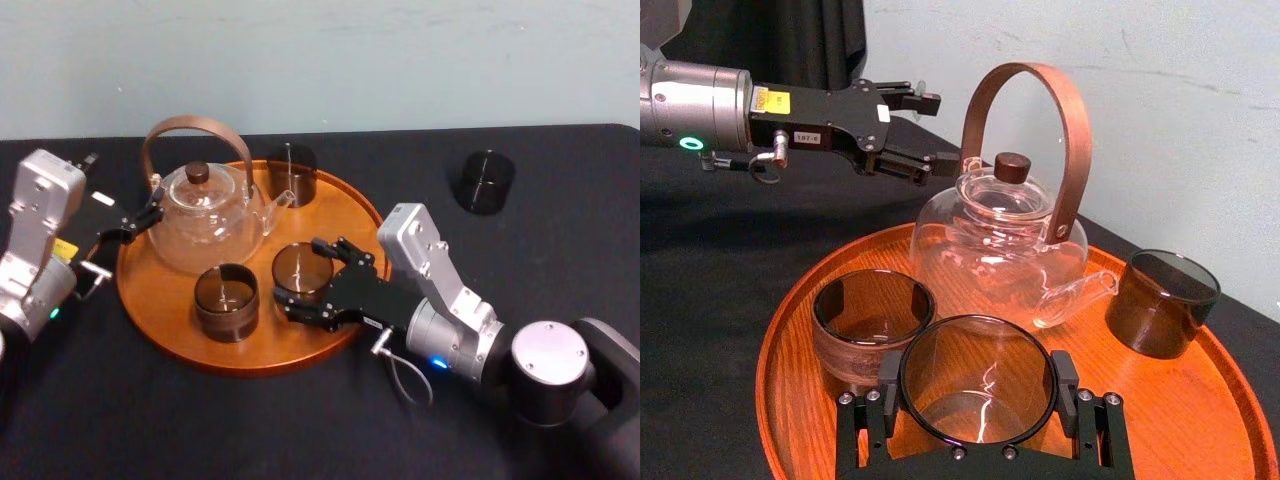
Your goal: Pick up the glass from the table and place it on the tray.
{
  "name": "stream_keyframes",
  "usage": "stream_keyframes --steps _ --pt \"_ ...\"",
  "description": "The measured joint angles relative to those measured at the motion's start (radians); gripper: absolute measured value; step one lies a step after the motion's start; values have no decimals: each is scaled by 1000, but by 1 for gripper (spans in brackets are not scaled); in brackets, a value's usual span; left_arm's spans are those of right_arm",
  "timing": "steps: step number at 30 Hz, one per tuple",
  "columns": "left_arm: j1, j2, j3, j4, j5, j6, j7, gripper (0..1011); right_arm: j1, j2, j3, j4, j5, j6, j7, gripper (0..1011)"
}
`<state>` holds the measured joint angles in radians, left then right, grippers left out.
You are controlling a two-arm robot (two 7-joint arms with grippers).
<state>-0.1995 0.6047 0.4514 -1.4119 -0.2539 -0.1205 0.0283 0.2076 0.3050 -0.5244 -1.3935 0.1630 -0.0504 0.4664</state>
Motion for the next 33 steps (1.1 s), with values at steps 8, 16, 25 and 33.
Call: stream_keyframes --steps 8,16,25,33 --pt "0 0 0 0 0 0 0 1010 3 -6 -4 17 -1 -9 4 906" --pt "0 0 0 0 0 0 0 1009 6 -11 -6 33 0 -17 10 906" --pt "0 0 0 0 0 0 0 1010 11 -15 -10 51 3 -25 18 905" --pt "0 0 0 0 0 0 0 1010 13 -19 -13 63 8 -28 21 906"
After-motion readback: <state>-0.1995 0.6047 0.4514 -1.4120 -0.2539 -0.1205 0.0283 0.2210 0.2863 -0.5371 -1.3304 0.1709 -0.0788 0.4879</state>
